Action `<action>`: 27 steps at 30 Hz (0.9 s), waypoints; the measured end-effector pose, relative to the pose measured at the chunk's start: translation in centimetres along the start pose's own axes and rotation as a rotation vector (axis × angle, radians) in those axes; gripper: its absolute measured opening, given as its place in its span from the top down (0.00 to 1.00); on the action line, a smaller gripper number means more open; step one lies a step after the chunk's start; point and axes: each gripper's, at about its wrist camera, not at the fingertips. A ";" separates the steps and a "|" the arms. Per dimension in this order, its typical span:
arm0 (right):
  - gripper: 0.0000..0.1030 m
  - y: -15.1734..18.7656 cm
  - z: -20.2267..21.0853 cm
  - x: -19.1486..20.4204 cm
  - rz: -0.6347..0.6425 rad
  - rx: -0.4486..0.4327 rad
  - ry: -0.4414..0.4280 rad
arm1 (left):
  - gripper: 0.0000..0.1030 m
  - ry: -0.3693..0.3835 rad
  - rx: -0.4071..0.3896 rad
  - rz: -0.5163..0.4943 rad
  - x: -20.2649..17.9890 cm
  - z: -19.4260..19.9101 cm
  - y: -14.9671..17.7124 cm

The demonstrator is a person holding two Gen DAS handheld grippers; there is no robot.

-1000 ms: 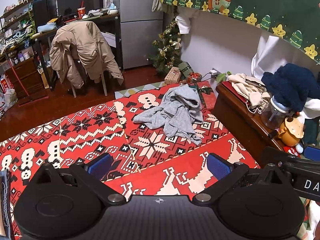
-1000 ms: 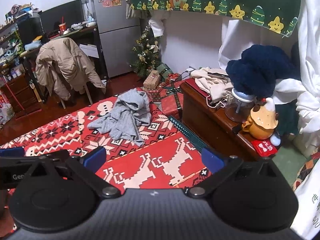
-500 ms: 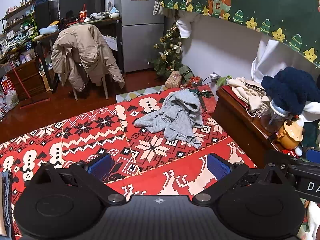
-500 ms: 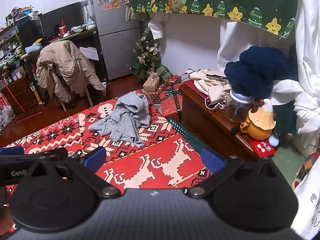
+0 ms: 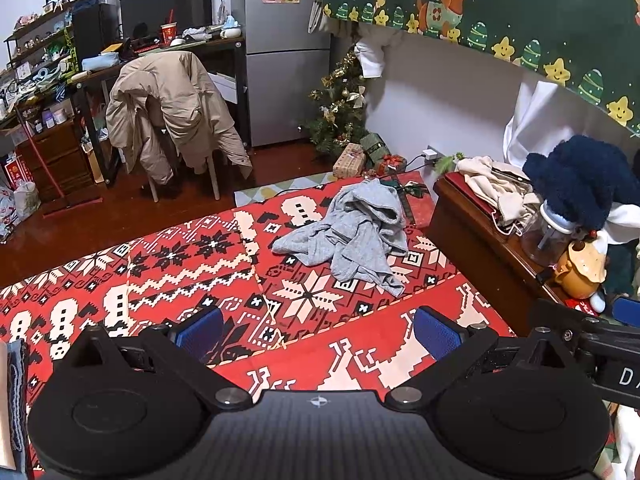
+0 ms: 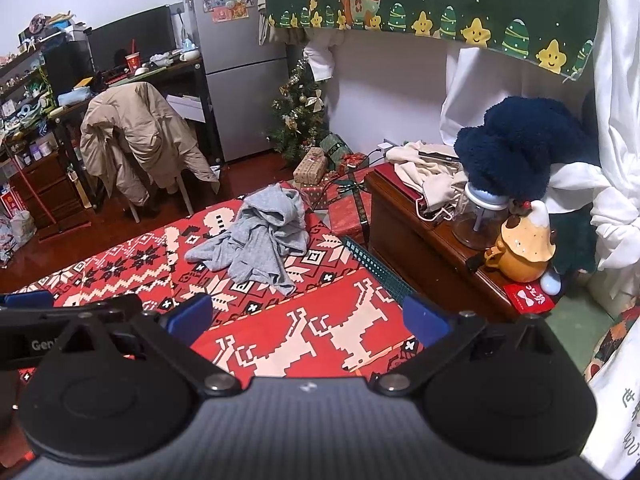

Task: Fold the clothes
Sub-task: 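Move both grippers toward the crumpled grey shirt on the red blanket, then grasp the grey shirt with the left gripper while the right gripper grasps it too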

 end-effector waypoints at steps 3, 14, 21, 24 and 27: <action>0.01 0.0 0.2 0.0 0.000 -0.002 -0.003 | 0.00 -0.009 -0.012 -0.001 0.0 0.2 0.0; 0.01 0.0 0.6 0.1 0.009 -0.011 0.007 | 0.00 -0.016 -0.025 0.029 0.4 0.5 -0.1; 0.01 -0.3 0.4 -0.1 -0.012 -0.041 0.037 | 0.00 0.017 -0.057 0.046 0.9 0.5 0.1; 0.01 -0.2 0.3 -0.1 -0.014 -0.071 0.024 | 0.00 0.023 -0.062 0.065 1.4 0.2 0.0; 0.01 0.0 0.0 -0.1 -0.020 -0.099 0.013 | 0.00 -0.012 -0.048 0.057 1.8 -0.5 -0.3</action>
Point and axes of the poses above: each gripper's, at about its wrist camera, not at the fingertips, and z roughly against the way its jaws point, x to its left, y to its underside, and after that the axes turned 8 degrees about y, right-handed
